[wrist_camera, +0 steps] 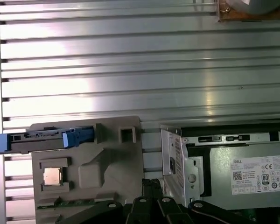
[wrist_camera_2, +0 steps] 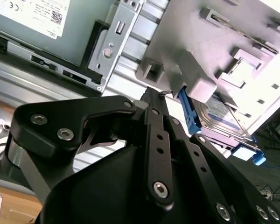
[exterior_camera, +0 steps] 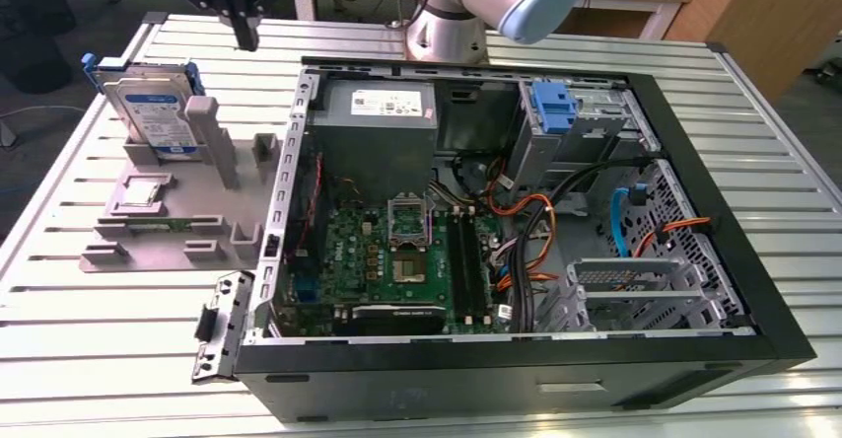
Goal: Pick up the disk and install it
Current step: 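Reach for the disk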
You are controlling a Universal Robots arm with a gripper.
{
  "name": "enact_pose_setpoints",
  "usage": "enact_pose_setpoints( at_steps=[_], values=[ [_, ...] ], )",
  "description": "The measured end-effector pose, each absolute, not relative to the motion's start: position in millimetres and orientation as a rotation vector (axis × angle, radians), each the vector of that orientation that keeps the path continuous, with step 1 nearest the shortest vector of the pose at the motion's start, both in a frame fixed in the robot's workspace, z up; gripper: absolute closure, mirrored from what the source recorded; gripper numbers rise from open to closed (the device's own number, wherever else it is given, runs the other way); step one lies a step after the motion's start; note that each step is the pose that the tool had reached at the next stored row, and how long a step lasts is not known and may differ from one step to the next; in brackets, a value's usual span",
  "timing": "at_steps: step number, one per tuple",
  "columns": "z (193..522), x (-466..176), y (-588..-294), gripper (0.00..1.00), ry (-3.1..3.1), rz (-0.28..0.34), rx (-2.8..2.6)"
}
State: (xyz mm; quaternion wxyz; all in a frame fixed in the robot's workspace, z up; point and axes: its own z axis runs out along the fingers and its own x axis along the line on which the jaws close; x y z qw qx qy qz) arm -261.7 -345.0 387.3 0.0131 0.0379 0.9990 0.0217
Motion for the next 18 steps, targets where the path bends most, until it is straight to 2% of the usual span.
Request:
enact_pose_setpoints(
  at_steps=[18],
  values=[
    [384.8, -294.3, -336.0, 0.89, 3.113, 0.068, 0.118]
  ],
)
